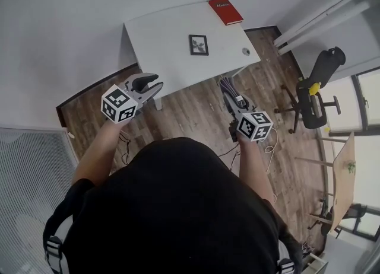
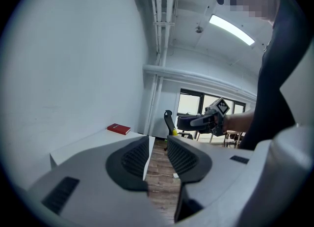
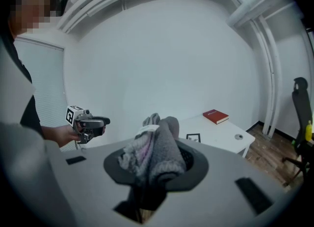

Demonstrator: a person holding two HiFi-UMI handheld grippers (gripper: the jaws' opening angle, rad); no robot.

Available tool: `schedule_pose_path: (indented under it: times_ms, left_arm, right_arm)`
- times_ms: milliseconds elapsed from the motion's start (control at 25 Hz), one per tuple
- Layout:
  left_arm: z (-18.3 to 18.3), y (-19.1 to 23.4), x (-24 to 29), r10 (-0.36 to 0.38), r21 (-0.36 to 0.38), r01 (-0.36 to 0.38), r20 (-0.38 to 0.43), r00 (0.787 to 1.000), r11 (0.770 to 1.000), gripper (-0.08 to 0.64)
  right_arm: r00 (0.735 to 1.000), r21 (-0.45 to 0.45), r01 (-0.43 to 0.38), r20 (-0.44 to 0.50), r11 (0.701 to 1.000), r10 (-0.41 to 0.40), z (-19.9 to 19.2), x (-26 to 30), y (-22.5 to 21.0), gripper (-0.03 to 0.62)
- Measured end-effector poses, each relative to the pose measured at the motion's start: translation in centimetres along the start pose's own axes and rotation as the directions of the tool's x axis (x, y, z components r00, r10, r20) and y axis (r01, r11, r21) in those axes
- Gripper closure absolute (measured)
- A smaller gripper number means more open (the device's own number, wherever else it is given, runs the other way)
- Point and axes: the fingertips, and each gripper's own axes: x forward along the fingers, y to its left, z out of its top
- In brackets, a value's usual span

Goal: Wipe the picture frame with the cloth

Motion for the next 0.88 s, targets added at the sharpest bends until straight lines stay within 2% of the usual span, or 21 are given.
schedule_pose_path:
  times_ms: [480, 880]
  left_arm:
    - [-1.3, 1.8, -2.1, 0.015, -0.04, -0.015, -0.006, 1.0, 0.999, 0.44]
    - [-2.0, 1.9, -0.9, 0.02, -0.041, -0.021, -0.037, 0.999, 0.999, 0.44]
  right_arm:
    - [1.0, 0.02, -0.014, 0.019, 1.0, 0.013, 0.9, 1.0, 1.8, 0.489]
    - [1.0, 0.052, -0.019, 0.024, 0.998, 0.018, 0.2, 2.1, -0.1, 0.489]
